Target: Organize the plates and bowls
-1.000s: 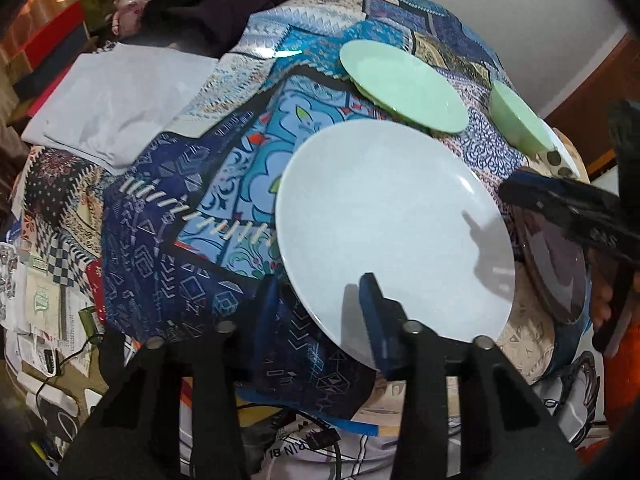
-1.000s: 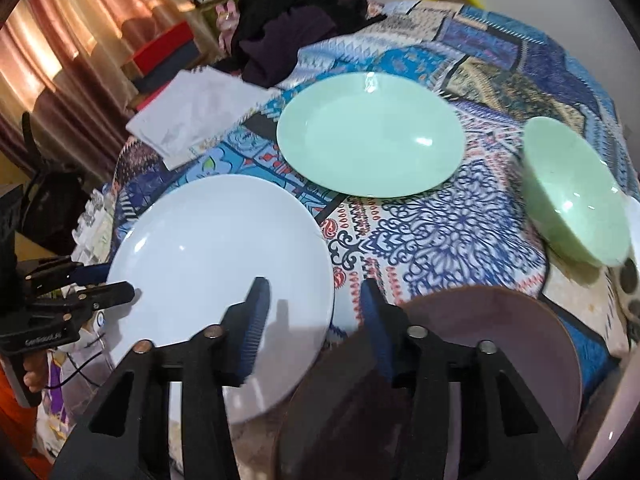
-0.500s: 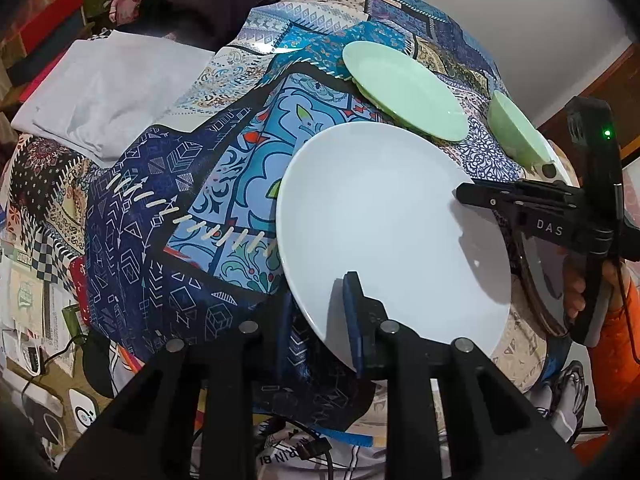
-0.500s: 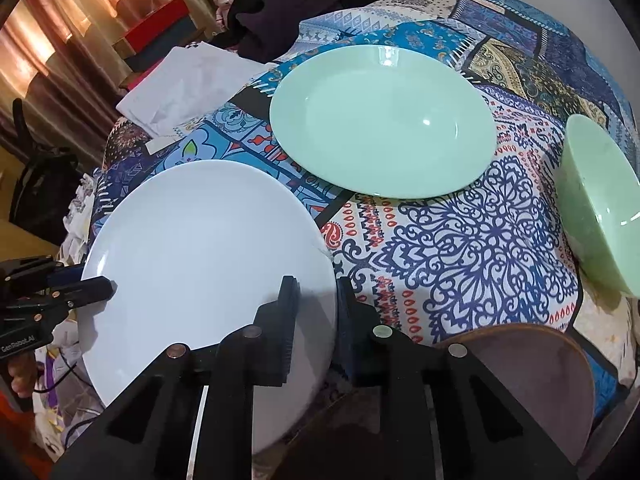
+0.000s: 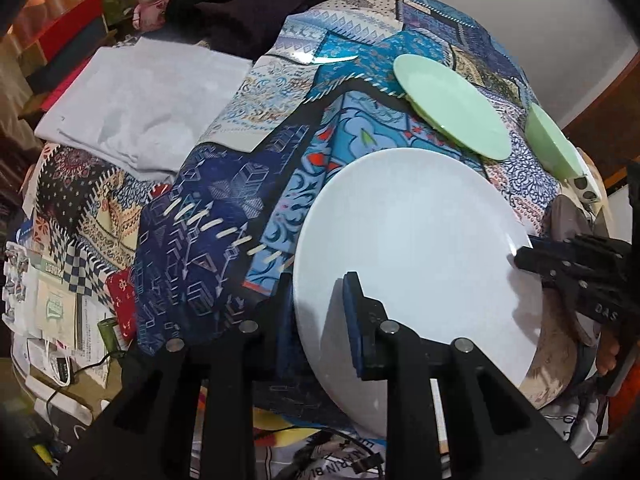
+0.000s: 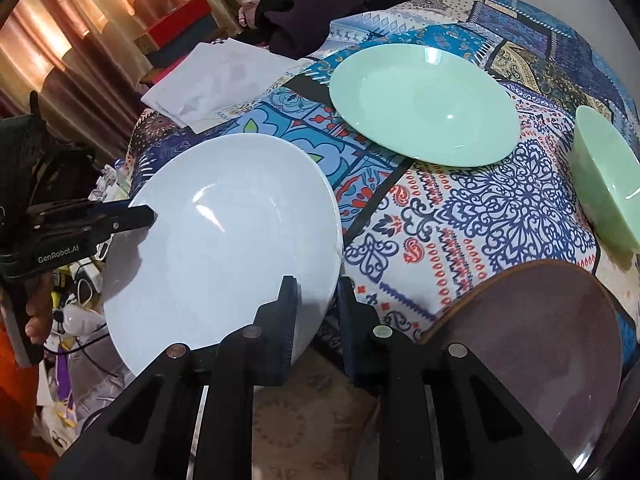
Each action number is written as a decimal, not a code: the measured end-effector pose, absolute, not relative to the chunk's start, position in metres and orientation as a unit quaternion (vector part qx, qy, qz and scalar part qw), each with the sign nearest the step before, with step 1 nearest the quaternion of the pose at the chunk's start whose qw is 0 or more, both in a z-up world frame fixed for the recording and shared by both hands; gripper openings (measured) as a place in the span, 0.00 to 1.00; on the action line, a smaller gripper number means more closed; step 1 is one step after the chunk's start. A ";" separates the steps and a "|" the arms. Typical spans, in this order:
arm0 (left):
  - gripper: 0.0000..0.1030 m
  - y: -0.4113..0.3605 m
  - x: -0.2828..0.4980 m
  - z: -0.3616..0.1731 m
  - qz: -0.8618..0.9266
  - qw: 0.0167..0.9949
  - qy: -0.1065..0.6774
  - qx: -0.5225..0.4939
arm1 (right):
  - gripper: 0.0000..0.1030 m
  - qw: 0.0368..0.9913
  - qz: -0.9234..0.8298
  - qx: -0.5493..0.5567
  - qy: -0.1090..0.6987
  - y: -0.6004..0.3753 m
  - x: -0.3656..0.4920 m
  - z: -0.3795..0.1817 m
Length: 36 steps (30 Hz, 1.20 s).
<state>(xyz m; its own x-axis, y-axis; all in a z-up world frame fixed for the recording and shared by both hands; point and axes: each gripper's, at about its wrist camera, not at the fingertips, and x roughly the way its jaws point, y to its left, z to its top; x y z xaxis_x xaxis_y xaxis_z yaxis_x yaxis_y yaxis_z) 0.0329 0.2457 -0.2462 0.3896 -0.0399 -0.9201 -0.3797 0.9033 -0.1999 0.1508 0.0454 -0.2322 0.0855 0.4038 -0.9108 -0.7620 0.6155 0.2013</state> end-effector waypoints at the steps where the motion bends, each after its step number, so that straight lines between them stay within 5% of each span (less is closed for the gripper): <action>1: 0.23 0.247 0.030 -0.247 0.102 0.809 0.543 -0.201 | 0.18 0.718 0.404 -0.160 0.543 0.045 0.152 -0.234; 36: 0.24 0.211 0.017 -0.209 0.088 0.830 0.513 -0.201 | 0.21 0.765 0.383 -0.093 0.510 0.005 0.148 -0.201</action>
